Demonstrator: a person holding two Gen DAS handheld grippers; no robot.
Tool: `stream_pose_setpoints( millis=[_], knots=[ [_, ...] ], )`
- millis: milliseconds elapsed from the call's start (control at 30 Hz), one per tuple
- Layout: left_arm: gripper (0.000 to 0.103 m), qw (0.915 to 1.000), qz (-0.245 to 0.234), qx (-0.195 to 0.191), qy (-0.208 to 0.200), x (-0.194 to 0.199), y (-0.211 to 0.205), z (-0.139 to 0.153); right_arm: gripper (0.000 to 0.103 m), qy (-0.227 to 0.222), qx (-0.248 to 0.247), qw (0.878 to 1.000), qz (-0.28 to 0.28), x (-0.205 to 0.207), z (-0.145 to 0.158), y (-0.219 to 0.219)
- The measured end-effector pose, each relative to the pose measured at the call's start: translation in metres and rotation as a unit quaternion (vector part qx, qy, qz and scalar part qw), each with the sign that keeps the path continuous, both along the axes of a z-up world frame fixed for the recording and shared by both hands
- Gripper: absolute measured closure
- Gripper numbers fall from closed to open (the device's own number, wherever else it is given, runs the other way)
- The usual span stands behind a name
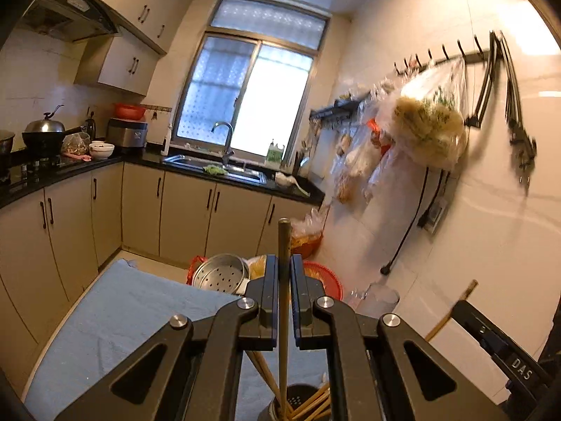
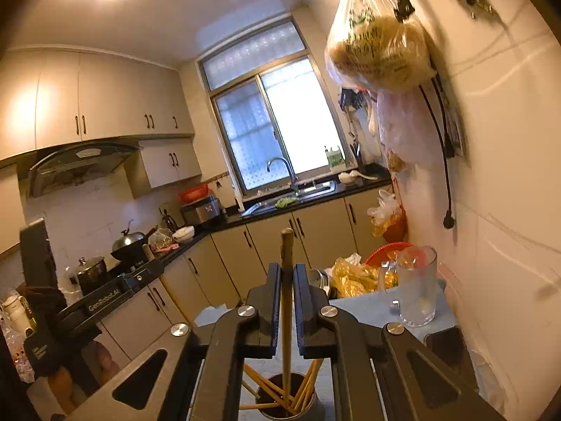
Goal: Organize utensils
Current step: 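Raise both held chopsticks over the black cup and release them inside, then lower both open tools to the last chopsticks and close on them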
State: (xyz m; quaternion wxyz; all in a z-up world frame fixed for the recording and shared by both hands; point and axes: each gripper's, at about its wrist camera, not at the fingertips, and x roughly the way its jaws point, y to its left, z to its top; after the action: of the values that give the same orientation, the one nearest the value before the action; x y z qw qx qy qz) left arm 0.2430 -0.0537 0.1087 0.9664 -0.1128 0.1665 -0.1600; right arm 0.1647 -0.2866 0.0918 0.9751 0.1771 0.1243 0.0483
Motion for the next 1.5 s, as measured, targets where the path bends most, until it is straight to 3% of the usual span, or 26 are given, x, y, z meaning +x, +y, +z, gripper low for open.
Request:
stream_pose_setpoints(
  millis=[167,433,700,867,933,1000,1067,1167,1333,1500],
  knots=[
    [0.096,0.9998,-0.009,0.015,0.008,-0.002,-0.007,-0.019,0.095,0.029,0.002,1.0,0.005,0.015,-0.028,0.001],
    [0.096,0.9978,-0.025,0.015,0.059,0.006,-0.006,-0.048,0.095,0.064,0.018,0.997,0.025,0.024,-0.063,0.002],
    [0.094,0.9945,-0.047,0.01,0.093,0.004,-0.002,-0.055,0.091,0.091,0.044,0.994,0.042,0.033,-0.085,0.002],
    [0.079,0.9925,-0.057,0.004,0.108,-0.009,0.011,-0.047,0.087,0.12,0.067,0.99,0.043,0.034,-0.094,-0.003],
    [0.062,0.9937,-0.052,0.004,0.1,-0.027,0.022,-0.039,0.082,0.112,0.075,0.99,0.04,0.02,-0.09,-0.006],
    [0.049,0.9947,-0.038,0.006,0.096,-0.044,0.034,-0.036,0.071,0.104,0.077,0.991,0.043,0.001,-0.086,-0.005],
    [0.048,0.9954,-0.018,0.013,0.094,-0.066,0.049,-0.037,0.064,0.103,0.083,0.99,0.052,-0.018,-0.085,0.0],
    [0.046,0.9929,0.005,0.032,0.115,-0.098,0.071,-0.055,0.053,0.114,0.09,0.987,0.072,-0.047,-0.095,0.012],
    [0.043,0.9836,0.034,0.026,0.175,-0.118,0.097,-0.101,0.053,0.178,0.087,0.974,0.11,-0.063,-0.131,0.043],
    [0.043,0.9678,0.048,0.02,0.246,-0.112,0.108,-0.15,0.058,0.252,0.066,0.956,0.138,-0.042,-0.167,0.078]
  ],
)
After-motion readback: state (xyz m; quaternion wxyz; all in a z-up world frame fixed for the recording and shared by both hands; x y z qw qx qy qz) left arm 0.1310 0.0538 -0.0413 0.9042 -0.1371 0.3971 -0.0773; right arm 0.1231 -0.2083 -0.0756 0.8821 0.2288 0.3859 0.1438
